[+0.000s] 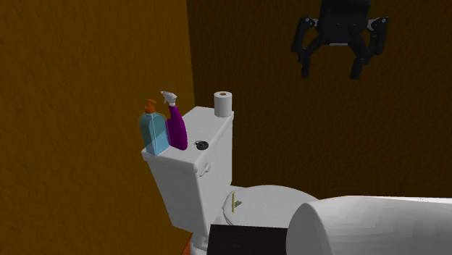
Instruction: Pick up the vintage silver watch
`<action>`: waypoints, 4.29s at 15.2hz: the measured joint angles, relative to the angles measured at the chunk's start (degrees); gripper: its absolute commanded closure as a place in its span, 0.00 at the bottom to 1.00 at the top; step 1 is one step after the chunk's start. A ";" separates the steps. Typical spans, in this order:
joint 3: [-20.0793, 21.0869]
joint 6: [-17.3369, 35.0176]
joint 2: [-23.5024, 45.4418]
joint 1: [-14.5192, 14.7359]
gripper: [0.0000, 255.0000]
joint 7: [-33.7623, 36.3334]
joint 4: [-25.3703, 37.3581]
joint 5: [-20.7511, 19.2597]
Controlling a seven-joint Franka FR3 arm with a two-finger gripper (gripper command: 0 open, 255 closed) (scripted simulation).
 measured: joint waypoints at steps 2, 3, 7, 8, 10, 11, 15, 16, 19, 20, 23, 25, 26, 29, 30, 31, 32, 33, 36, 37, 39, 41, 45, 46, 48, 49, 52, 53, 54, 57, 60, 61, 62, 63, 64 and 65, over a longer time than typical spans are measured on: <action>0.33 0.84 0.48 0.15 0.00 0.36 -0.34 0.37; 0.77 2.22 0.98 0.37 0.00 0.83 -1.16 0.87; 3.09 8.83 4.70 1.53 0.00 3.20 -3.62 3.36; 3.35 10.42 6.06 1.67 0.00 3.39 -3.70 3.72; 4.32 14.05 8.40 2.18 0.00 4.23 -4.71 4.72; 5.05 15.65 9.81 2.57 0.00 4.94 -4.73 5.37; 7.28 23.11 16.65 3.62 0.00 6.81 -4.69 7.20; 7.73 25.10 18.13 3.84 0.00 7.10 -5.05 7.58; 9.52 30.30 23.97 4.64 0.00 8.71 -3.78 8.57; 10.00 31.84 25.52 4.88 0.00 9.13 -3.57 8.85; 11.39 36.40 31.13 5.51 0.00 10.45 -1.89 9.30; 12.12 39.33 35.75 5.75 0.00 11.19 0.16 9.16; 12.65 40.64 37.53 6.09 0.00 11.87 0.84 9.21; 13.76 44.34 43.72 6.81 0.00 13.52 3.93 8.73; 14.15 45.43 45.68 7.16 0.00 14.26 5.02 8.50; 14.42 46.17 47.99 7.45 0.00 14.95 6.79 8.08; 14.57 46.95 49.81 7.66 0.00 15.35 7.99 7.79; 14.74 47.89 51.57 7.94 0.00 15.81 8.99 7.52; 15.09 50.58 58.48 9.15 0.00 17.67 13.74 6.08; 15.16 51.35 60.84 9.71 0.00 18.38 15.54 5.56; 15.18 52.61 65.23 10.85 0.00 19.70 19.05 4.61; 14.97 52.79 69.83 11.99 0.00 20.81 23.87 3.57; 14.62 53.85 75.31 13.20 0.00 21.59 28.69 2.65; 14.55 54.26 76.08 13.44 0.00 21.78 29.10 2.49; 14.41 55.38 77.26 13.59 0.00 21.72 29.14 2.32; 14.32 55.83 77.98 13.67 0.00 21.70 29.41 2.22; 14.16 56.98 79.21 13.84 1.00 21.69 29.48 2.03; 14.14 57.14 79.38 13.86 1.00 21.68 29.48 2.01; 14.13 57.20 79.47 13.88 1.00 21.68 29.51 2.00; 14.14 57.26 79.51 13.89 1.00 21.67 29.56 1.99; 14.14 57.24 79.51 13.89 1.00 21.67 29.57 1.99; 14.14 57.24 79.51 13.89 1.00 21.67 29.58 1.99; 14.14 57.25 79.46 13.88 1.00 21.67 29.51 1.99; 14.18 57.04 79.15 13.87 1.00 21.72 29.39 2.04; 14.23 56.59 78.71 13.77 1.00 21.68 29.40 2.10; 14.30 56.16 78.22 13.76 1.00 21.77 29.35 2.17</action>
